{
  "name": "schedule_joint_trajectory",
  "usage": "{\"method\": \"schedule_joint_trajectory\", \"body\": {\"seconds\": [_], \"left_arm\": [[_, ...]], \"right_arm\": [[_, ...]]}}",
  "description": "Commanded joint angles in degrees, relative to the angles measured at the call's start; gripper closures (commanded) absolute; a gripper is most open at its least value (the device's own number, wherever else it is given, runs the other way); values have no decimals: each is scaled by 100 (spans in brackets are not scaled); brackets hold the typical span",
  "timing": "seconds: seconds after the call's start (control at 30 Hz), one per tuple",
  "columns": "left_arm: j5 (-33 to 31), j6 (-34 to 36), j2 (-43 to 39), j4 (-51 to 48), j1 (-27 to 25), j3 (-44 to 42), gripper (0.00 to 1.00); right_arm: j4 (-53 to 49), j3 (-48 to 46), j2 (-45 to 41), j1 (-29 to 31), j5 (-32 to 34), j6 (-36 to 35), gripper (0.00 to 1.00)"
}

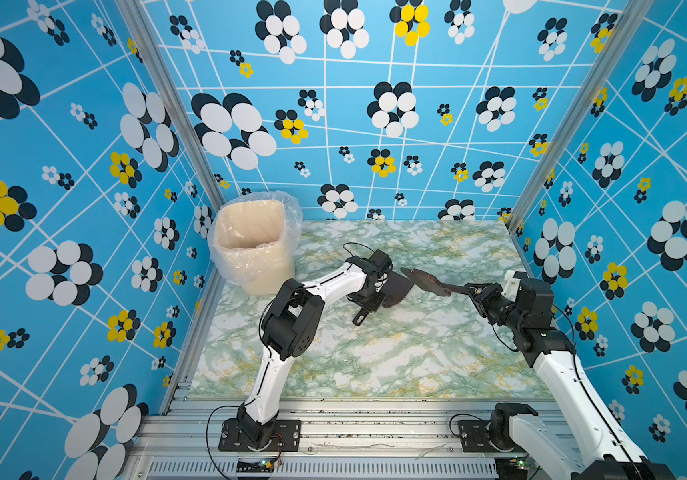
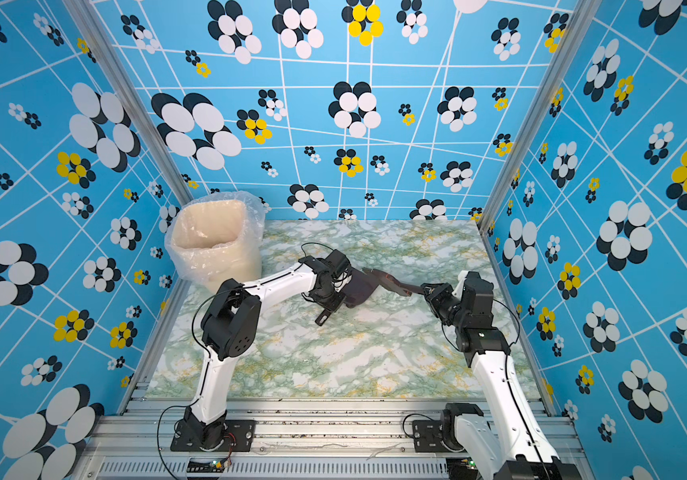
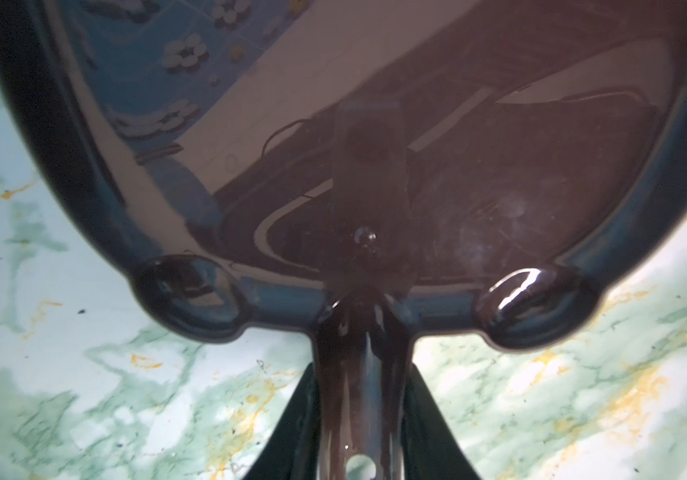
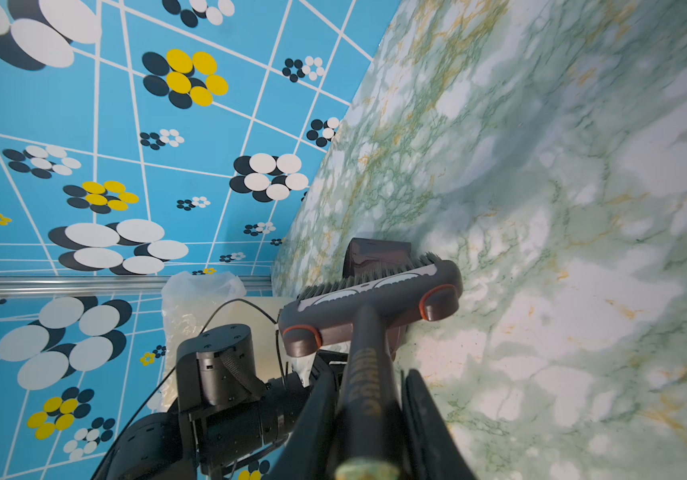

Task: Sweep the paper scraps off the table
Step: 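Lower the dustpan toward the table center with left gripper while right brush approaches, then set the dustpan and brush down together on the table center with both grippers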

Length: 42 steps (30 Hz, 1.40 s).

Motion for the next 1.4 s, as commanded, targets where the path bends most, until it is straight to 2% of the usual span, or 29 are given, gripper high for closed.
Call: {"method": "schedule_joint_trajectory", "body": {"seconds": [0.0,0.07,0.17,0.33,0.47,0.73,0.87,1.07,1.37], "left_arm": [[-100,-112,19,-113,-50,178,81],[-58,-128,-1,-173,-62,203,74],[-27,-122,-70,-220,-95,178,58],[-49,-112,-131,-354,-127,118,46],[-162,-156,-326,-339,-131,-43,40],[-282,-225,-1178,-341,-135,-483,36],[-425,-279,-1655,-346,-114,-845,34],[-523,-435,-2292,-278,-7,-1464,32],[-548,-577,-2902,-117,230,-2168,30]], "right_arm": [[-282,340,-112,-21,-212,-449,100],[-378,378,-84,-17,-254,-561,100],[-491,424,-26,-16,-328,-654,100],[-577,481,34,-20,-491,-723,100],[-651,513,37,-20,-587,-824,100],[-472,627,152,-17,-939,-760,100],[130,527,261,-15,-1187,-539,100],[917,305,350,7,-1225,-317,100],[1481,199,641,233,-1662,-432,100]]}}
